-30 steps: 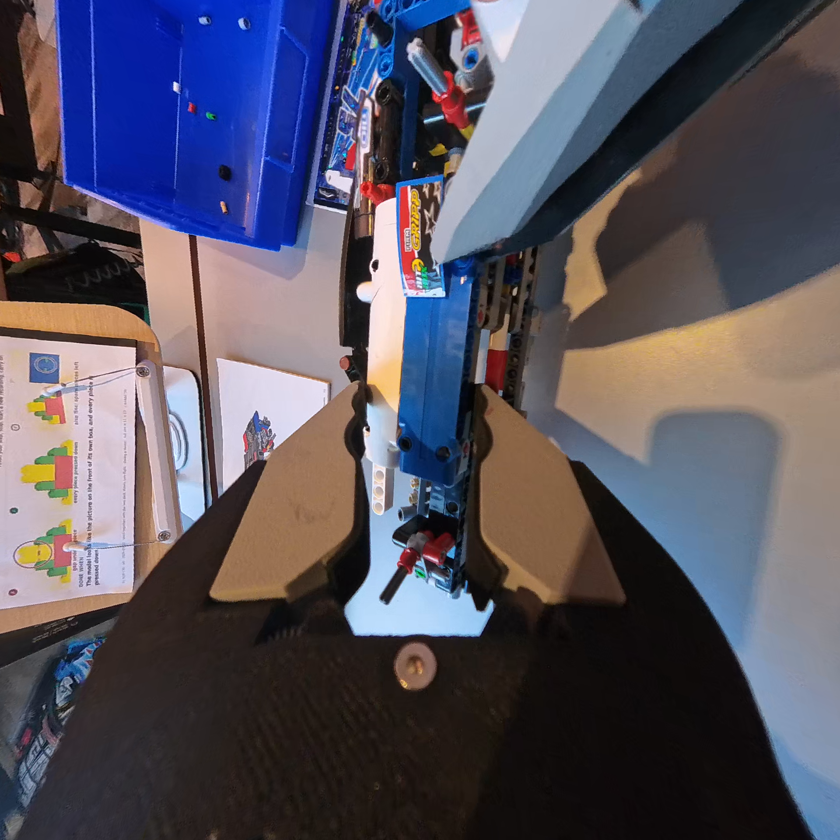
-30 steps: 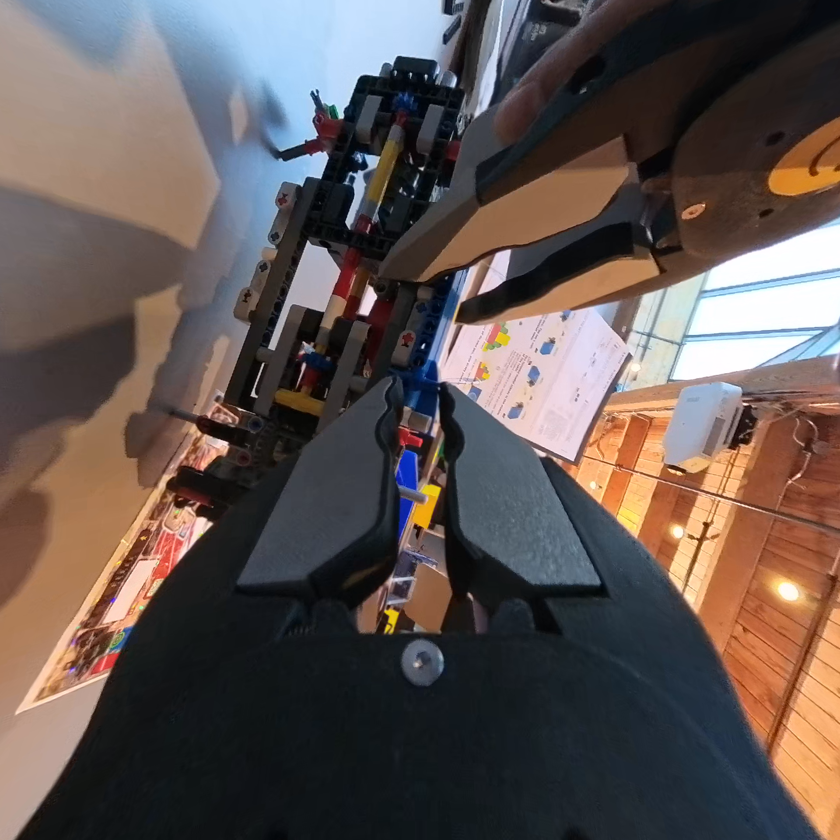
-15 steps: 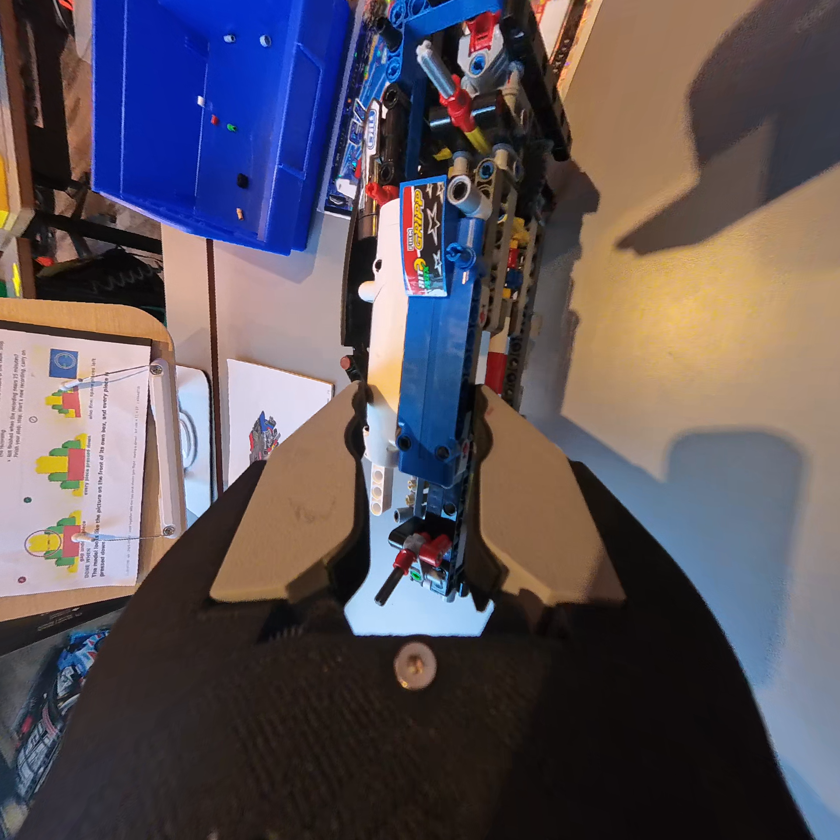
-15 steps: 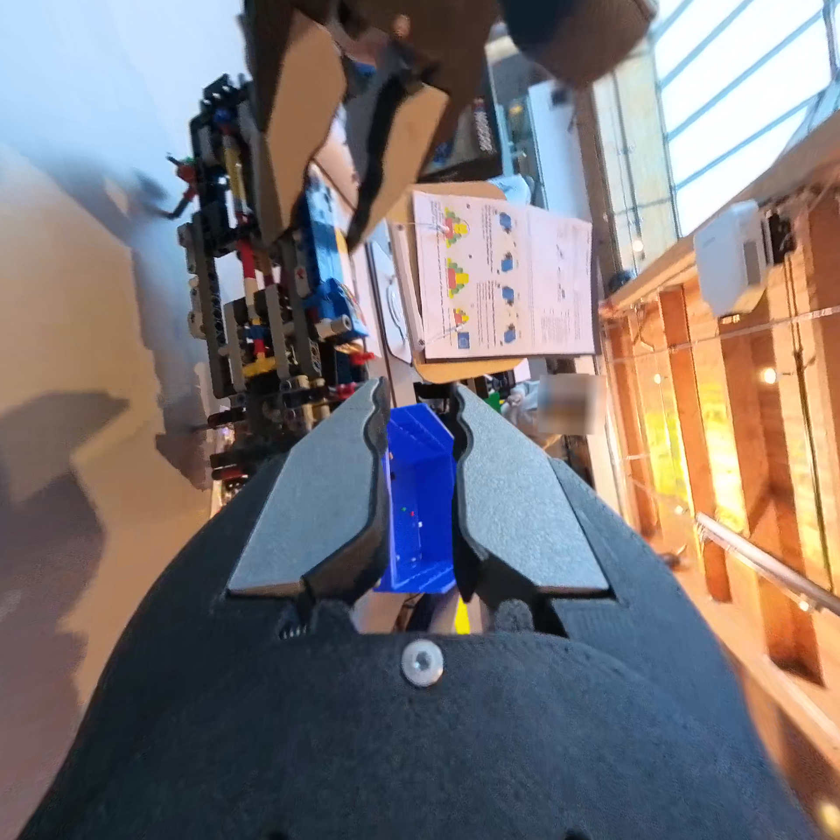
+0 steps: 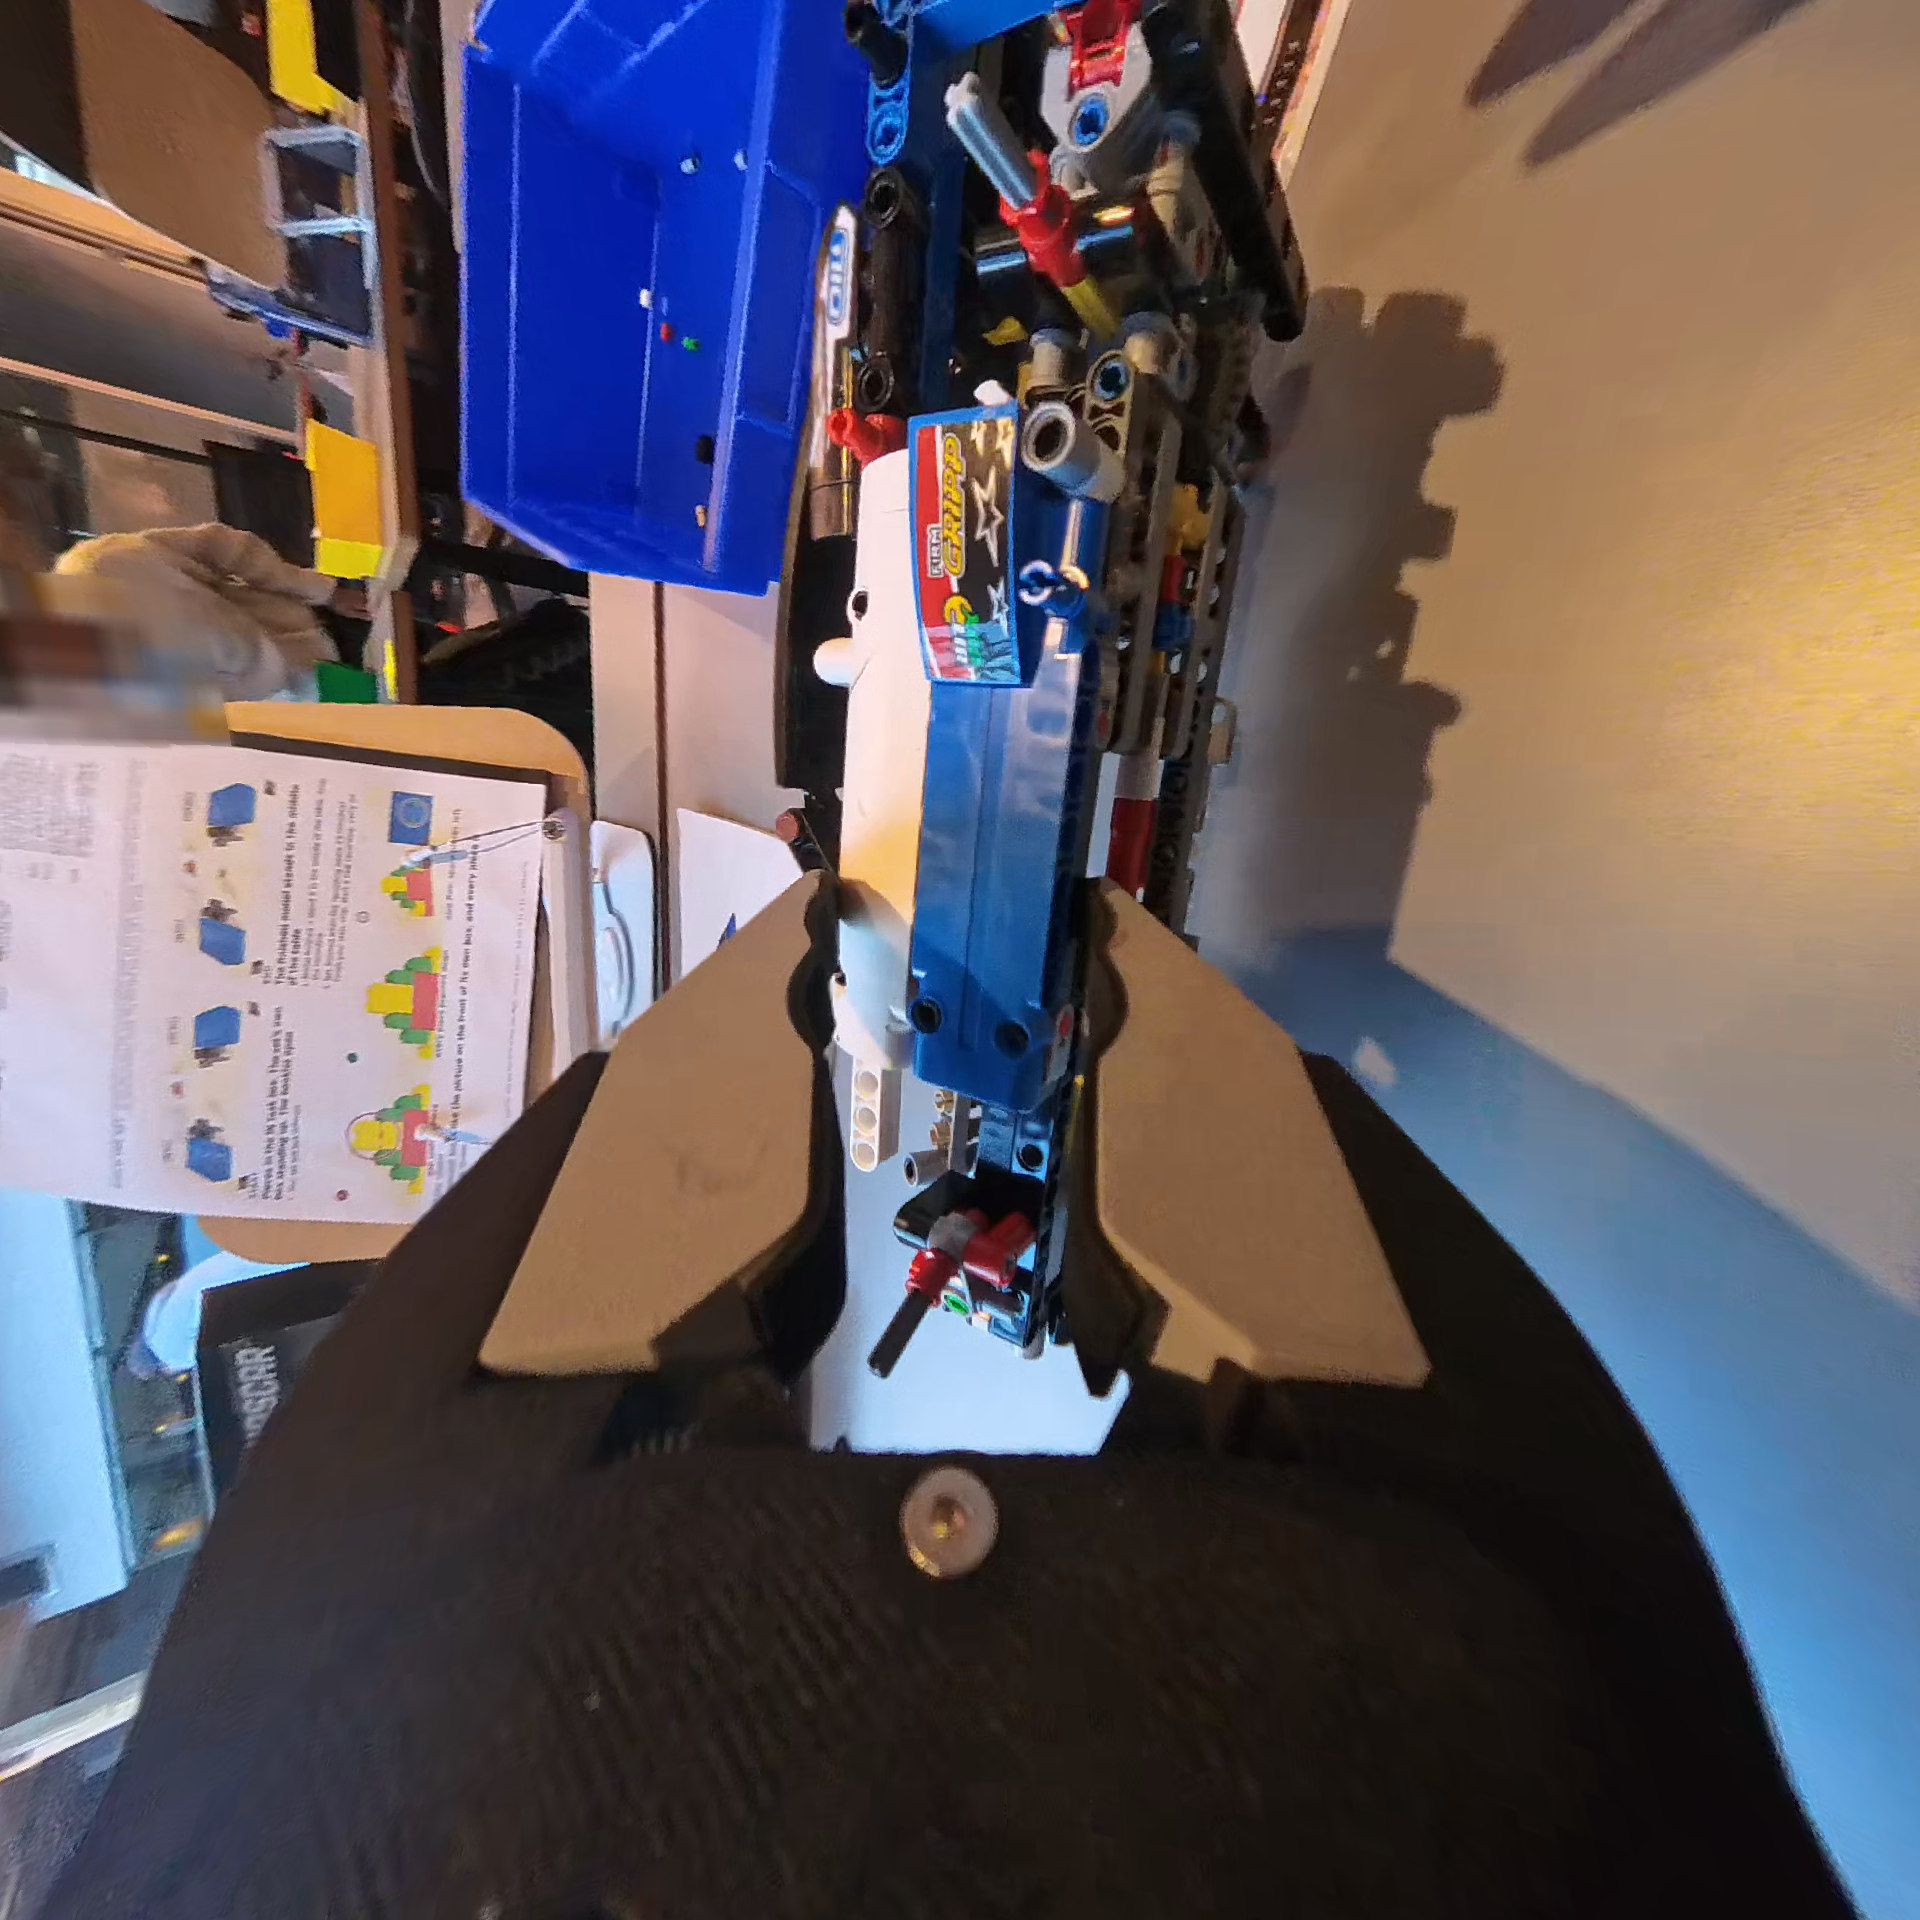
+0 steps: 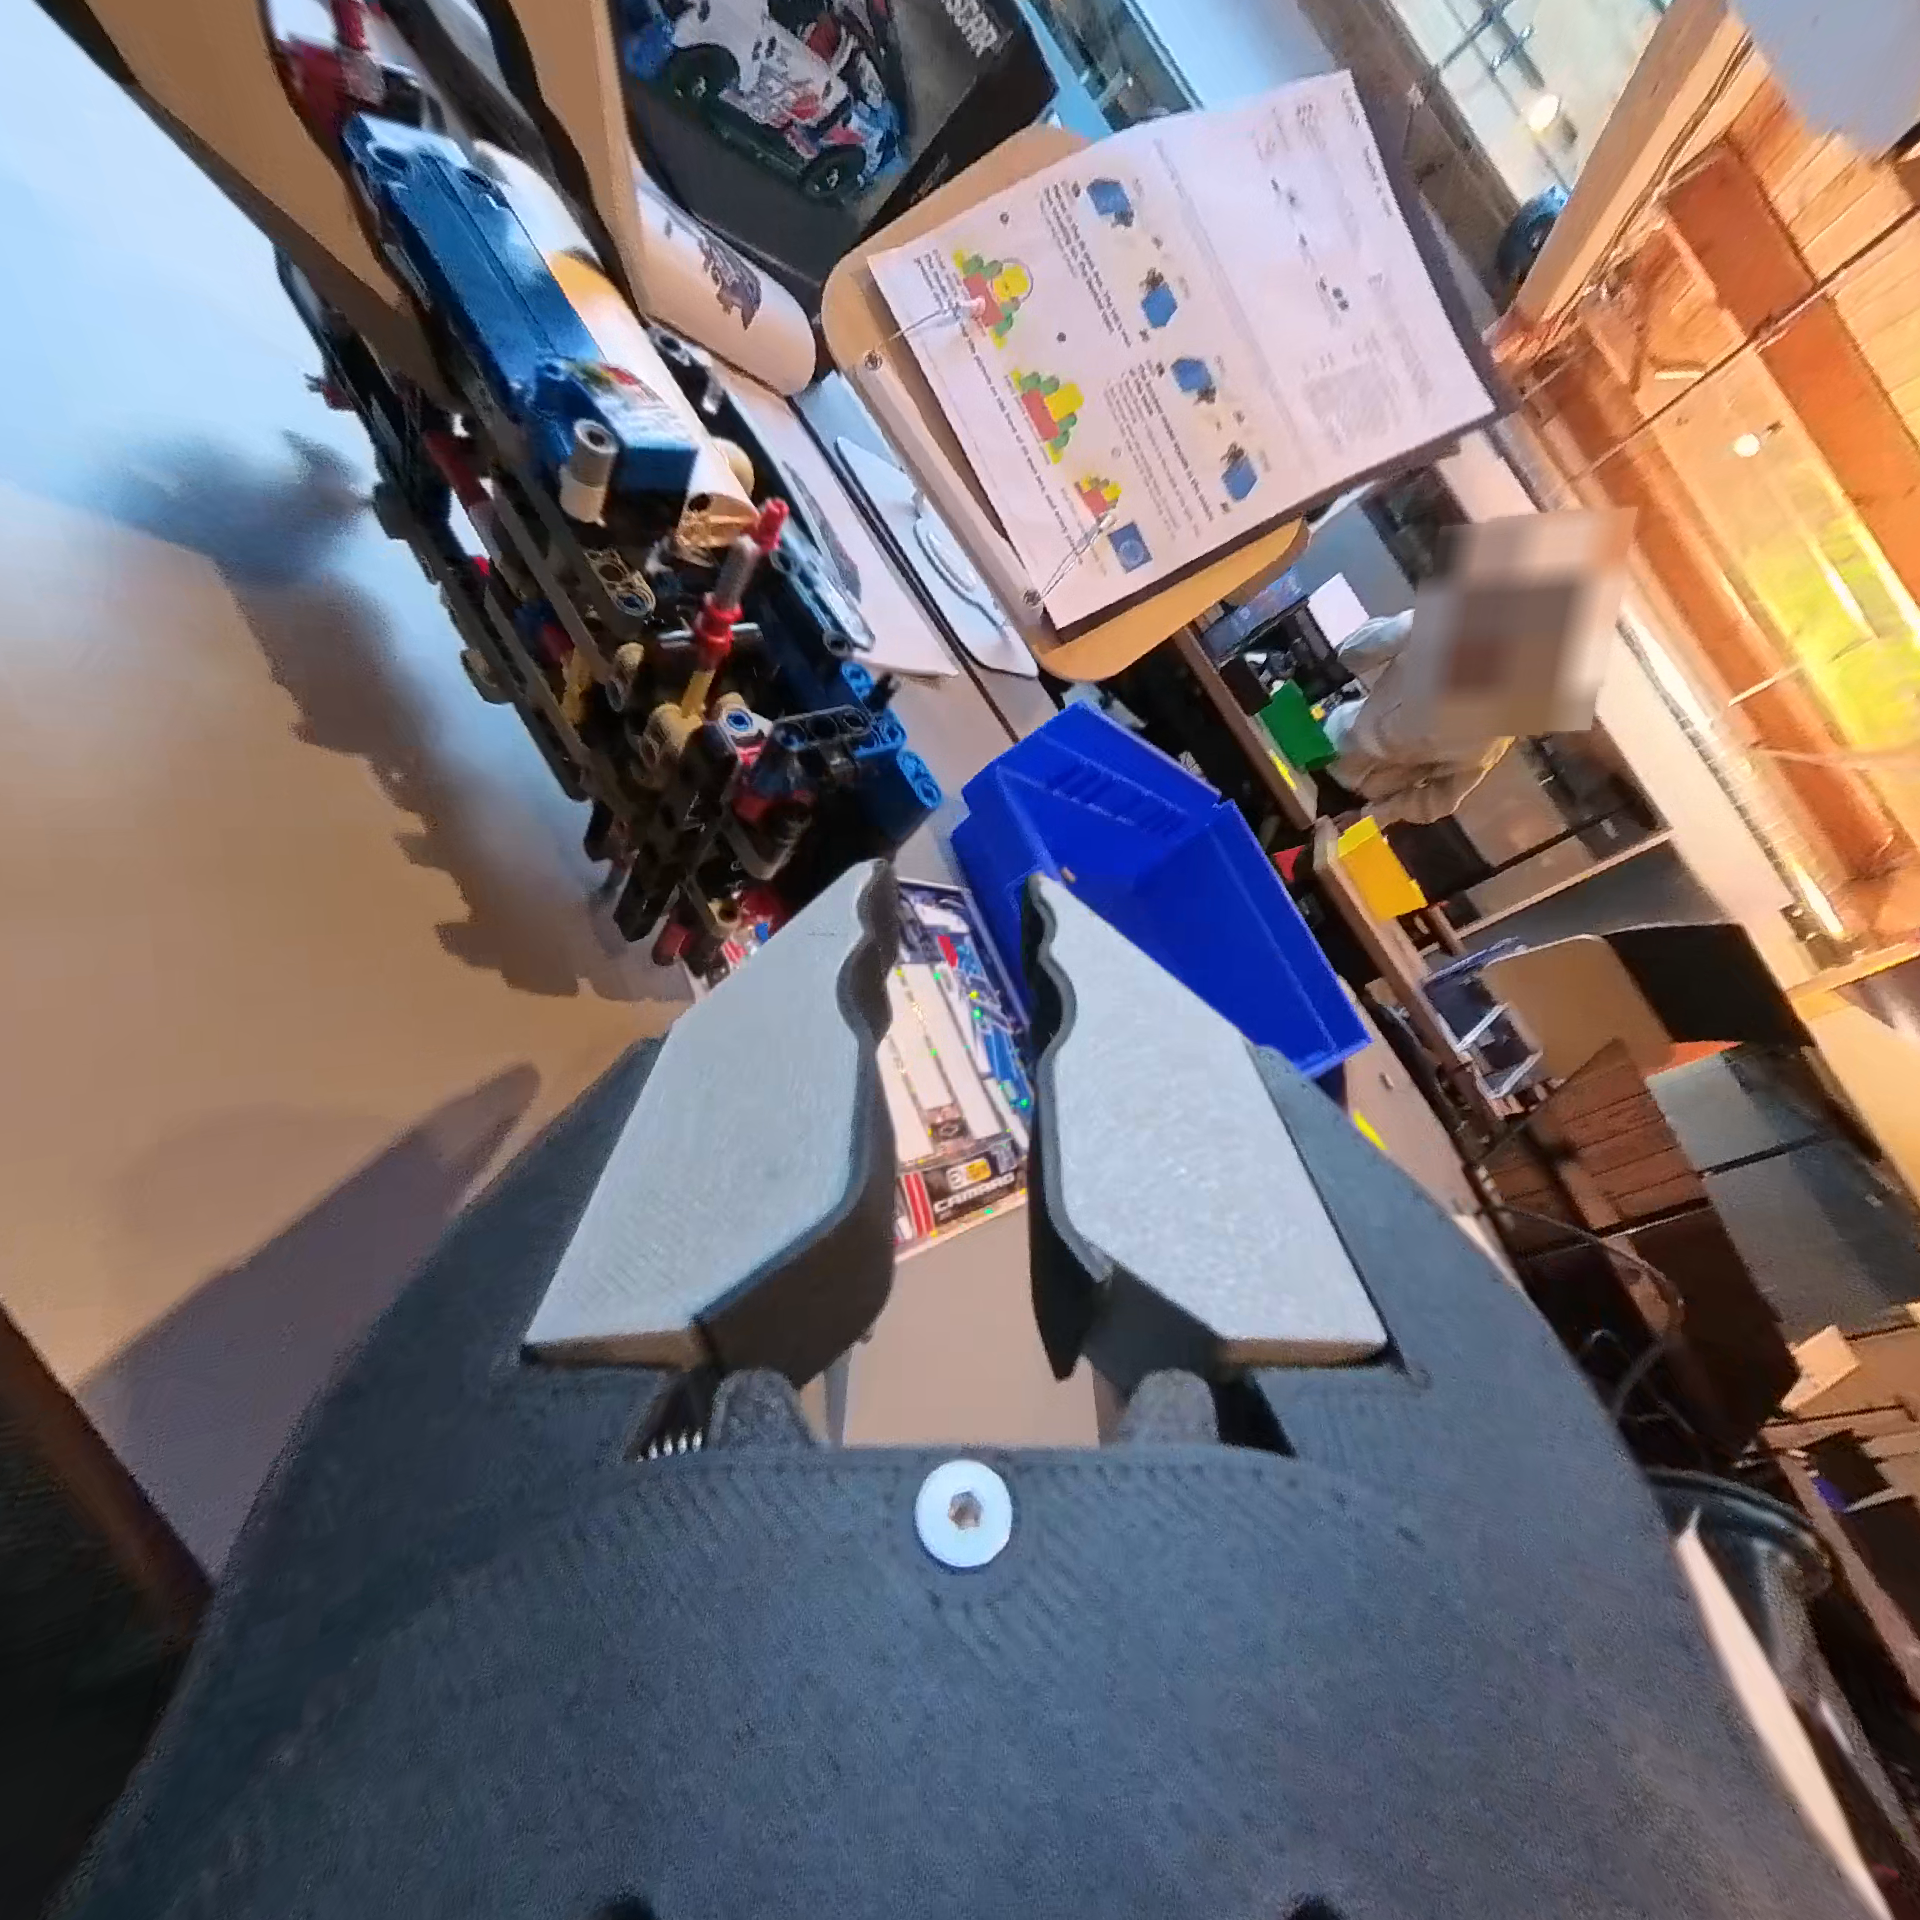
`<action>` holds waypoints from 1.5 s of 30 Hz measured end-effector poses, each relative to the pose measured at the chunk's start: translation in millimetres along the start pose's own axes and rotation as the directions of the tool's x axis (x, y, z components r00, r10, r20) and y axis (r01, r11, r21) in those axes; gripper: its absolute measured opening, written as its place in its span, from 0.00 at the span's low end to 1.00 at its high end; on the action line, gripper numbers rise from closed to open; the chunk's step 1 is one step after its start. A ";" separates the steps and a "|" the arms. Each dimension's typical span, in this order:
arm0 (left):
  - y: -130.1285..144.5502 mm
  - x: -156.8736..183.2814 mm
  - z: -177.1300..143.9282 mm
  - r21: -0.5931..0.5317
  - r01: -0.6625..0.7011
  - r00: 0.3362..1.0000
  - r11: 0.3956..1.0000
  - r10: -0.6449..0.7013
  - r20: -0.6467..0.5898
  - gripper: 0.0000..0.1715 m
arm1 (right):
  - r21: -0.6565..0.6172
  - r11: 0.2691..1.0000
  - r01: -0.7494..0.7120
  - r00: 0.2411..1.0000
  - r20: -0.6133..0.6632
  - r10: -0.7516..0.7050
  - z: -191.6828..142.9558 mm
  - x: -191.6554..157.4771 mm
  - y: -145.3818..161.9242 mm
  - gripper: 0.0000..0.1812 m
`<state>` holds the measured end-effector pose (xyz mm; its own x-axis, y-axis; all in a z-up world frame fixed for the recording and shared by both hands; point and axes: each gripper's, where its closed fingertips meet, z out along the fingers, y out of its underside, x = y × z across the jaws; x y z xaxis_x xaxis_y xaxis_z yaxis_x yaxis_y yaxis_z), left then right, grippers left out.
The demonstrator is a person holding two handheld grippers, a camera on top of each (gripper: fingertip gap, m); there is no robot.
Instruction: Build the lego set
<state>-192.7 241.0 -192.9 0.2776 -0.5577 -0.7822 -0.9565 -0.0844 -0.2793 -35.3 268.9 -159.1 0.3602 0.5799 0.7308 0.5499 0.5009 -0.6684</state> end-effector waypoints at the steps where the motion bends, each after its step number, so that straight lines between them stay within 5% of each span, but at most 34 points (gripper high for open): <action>1: -0.3 1.5 -1.1 0.000 -0.006 1.000 1.000 0.006 0.020 0.25 | -0.003 1.000 -0.012 1.000 0.003 0.012 -0.9 -0.8 3.0 0.12; 15: -1.3 33.1 -26.6 -0.061 -0.077 0.961 0.995 0.090 0.262 0.25 | -0.026 0.998 -0.063 0.997 0.034 0.064 -8.5 -19.8 27.6 0.11; 24: -2.1 42.1 -31.5 -0.089 -0.106 0.934 0.990 0.130 0.334 0.25 | 0.051 0.999 -0.015 0.981 0.196 0.004 -16.5 -58.3 7.0 0.16; 29: -1.2 44.9 -32.7 -0.088 -0.107 0.926 0.990 0.132 0.354 0.25 | 0.115 0.993 0.007 0.977 0.210 -0.031 -18.2 -67.3 -10.4 0.27; 45: -4.9 74.5 -36.3 -0.060 -0.096 0.950 0.994 0.109 0.293 0.29 | 0.085 0.990 0.113 0.963 0.235 -0.130 -15.0 -93.6 0.5 0.29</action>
<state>-170.6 169.9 -229.5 0.1855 -0.2969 -0.9367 -0.9823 -0.0805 -0.1690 -57.4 205.2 -225.7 0.0987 0.6442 0.7585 0.5208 0.6160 -0.5910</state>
